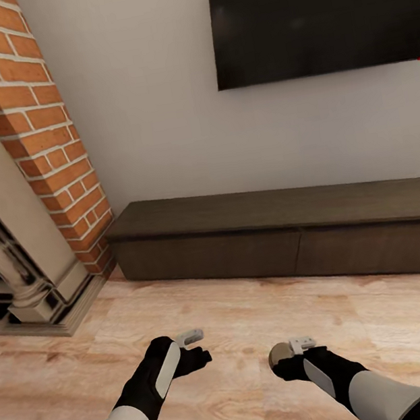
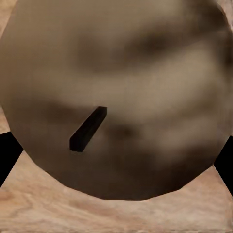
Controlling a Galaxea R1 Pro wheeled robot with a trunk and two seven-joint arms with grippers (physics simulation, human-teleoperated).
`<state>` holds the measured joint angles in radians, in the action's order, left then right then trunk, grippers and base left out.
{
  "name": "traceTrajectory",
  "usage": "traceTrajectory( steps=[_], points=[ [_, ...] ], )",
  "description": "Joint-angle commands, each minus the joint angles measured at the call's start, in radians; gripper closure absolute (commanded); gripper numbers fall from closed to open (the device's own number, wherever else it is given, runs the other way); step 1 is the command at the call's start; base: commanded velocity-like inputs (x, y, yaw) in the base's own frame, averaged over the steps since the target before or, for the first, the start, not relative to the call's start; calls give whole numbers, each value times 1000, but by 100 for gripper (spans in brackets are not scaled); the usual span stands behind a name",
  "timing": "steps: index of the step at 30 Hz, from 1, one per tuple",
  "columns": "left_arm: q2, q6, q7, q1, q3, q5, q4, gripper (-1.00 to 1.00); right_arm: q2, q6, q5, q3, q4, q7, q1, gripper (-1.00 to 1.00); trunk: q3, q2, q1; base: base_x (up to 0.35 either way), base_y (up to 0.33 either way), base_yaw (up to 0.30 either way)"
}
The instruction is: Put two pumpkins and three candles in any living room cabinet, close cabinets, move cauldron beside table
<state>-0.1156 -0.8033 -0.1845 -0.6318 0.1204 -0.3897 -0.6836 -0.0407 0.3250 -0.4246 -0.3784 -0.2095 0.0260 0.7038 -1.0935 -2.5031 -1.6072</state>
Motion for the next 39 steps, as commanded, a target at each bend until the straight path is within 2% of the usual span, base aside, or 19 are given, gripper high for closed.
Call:
traceTrajectory(
  steps=[1,7,13,19,31,39],
  points=[
    [1,-3,-10,0,2,-11,-1,-100,0,4,-2,-4,-1,2,0,100,0,0,0,-135,-297,-269],
    [1,-2,-10,0,2,-11,-1,-100,1,5,-2,-4,-3,2,0,100,5,0,0,-93,-279,-270],
    [1,0,-10,0,2,-11,2,-100,6,5,-2,-4,-4,3,0,100,6,0,0,-16,-58,-93],
    [1,1,-10,0,2,-11,7,-100,8,5,-2,-4,-5,4,0,100,11,0,0,74,11,-6],
    [1,2,-9,0,1,-11,6,-100,9,5,-2,-4,-7,5,0,100,30,0,0,253,129,0],
    [0,4,-9,0,3,-11,7,-100,10,5,-2,-4,-6,5,0,100,32,0,0,39,7,0]
  ],
)
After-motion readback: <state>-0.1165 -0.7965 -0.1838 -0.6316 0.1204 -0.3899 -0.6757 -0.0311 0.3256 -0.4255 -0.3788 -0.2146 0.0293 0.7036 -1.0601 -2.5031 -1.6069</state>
